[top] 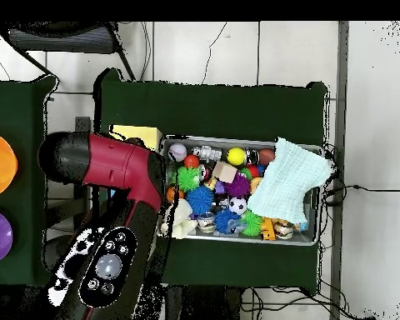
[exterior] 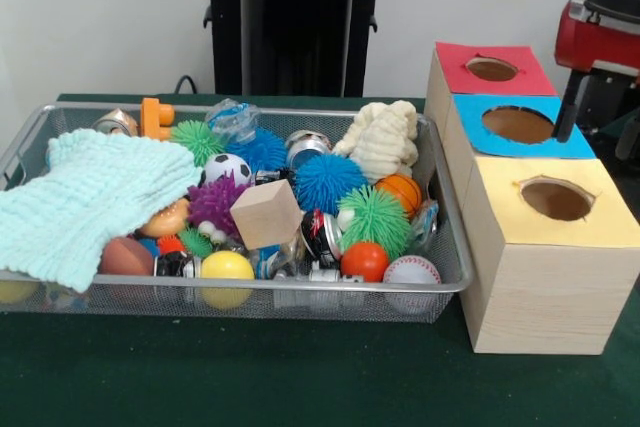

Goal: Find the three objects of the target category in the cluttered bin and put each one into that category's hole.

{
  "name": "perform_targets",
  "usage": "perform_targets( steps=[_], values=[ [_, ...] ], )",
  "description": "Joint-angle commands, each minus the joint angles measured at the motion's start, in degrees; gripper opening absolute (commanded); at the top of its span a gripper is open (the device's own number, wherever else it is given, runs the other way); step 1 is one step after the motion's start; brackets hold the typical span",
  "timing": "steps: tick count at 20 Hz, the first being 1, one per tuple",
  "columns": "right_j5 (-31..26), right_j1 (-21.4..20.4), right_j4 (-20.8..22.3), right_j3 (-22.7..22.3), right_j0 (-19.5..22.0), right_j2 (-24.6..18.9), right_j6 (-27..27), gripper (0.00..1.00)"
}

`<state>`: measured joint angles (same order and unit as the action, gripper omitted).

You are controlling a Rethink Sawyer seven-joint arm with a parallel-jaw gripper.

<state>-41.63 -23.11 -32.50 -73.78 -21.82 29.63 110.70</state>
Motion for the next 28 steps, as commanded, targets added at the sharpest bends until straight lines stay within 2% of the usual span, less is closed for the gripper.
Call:
perform_targets(
  steps=[1, 7, 14, 18, 21, 28],
  values=[
    [-4.0, -2.01, 2.47, -3.75, 0.49, -1.54, 12.36, 1.0],
    [-4.22, -7.27, 6.26, -10.96, 2.32, -1.34, 6.18, 1.0],
    [0.81, -13.4, 8.12, -21.28, 6.47, -3.91, 1.87, 1.0],
    [5.67, -16.23, 7.69, -27.59, 10.05, -6.72, -0.34, 1.0],
    [9.25, -17.57, 8.26, -30.73, 12.93, -8.92, -2.54, 1.0],
    [17.91, -18.8, 12.71, -37.26, 23.13, -15.75, -7.74, 1.0]
  ],
)
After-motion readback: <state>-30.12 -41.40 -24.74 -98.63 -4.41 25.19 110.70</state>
